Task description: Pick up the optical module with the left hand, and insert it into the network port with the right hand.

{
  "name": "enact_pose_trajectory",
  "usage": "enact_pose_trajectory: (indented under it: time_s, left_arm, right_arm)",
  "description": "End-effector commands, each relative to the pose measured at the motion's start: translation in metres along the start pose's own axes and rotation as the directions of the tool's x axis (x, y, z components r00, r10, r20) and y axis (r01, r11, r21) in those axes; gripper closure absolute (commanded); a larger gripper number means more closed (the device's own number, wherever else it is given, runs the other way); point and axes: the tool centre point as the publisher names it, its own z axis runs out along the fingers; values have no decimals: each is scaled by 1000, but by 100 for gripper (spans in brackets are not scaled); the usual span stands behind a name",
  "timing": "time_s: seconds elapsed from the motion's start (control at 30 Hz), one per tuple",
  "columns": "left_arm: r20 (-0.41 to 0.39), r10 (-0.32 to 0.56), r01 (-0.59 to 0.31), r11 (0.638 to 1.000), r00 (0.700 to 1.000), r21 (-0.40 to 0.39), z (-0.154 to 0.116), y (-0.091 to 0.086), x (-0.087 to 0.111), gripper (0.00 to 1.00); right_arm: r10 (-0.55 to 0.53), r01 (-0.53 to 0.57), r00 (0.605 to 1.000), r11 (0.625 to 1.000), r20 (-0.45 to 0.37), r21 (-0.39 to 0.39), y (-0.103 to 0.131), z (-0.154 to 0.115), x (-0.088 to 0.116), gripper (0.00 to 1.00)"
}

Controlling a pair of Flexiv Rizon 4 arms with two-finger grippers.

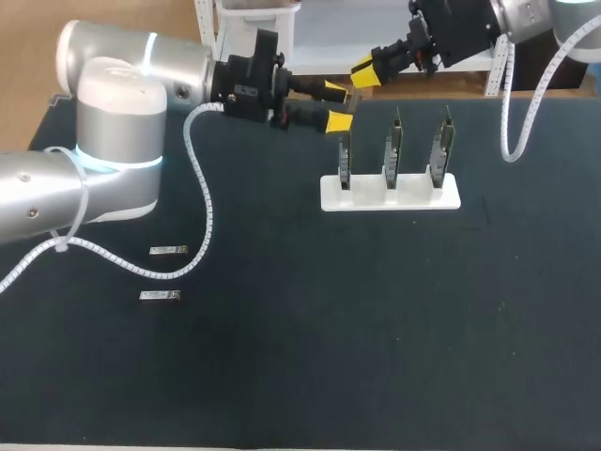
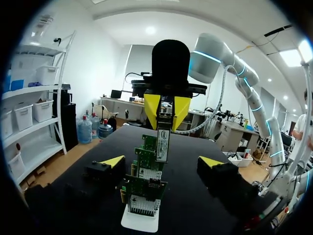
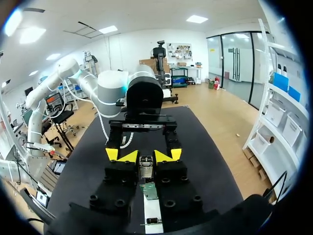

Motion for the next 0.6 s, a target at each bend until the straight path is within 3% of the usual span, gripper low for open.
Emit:
enact_pose_trajectory:
  time_s: [0.03, 0.6]
  left_arm:
    - [-38, 1, -2, 1000, 999, -8, -8, -6, -1, 0]
    - [-225, -19, 14, 1000, 974, -23, -17, -7, 27, 0]
  right_arm:
    - [-1, 1, 1000, 1000, 1, 11, 3, -1, 0, 100]
    - [-4, 3, 1000, 1000, 21, 27, 8, -1, 4, 100]
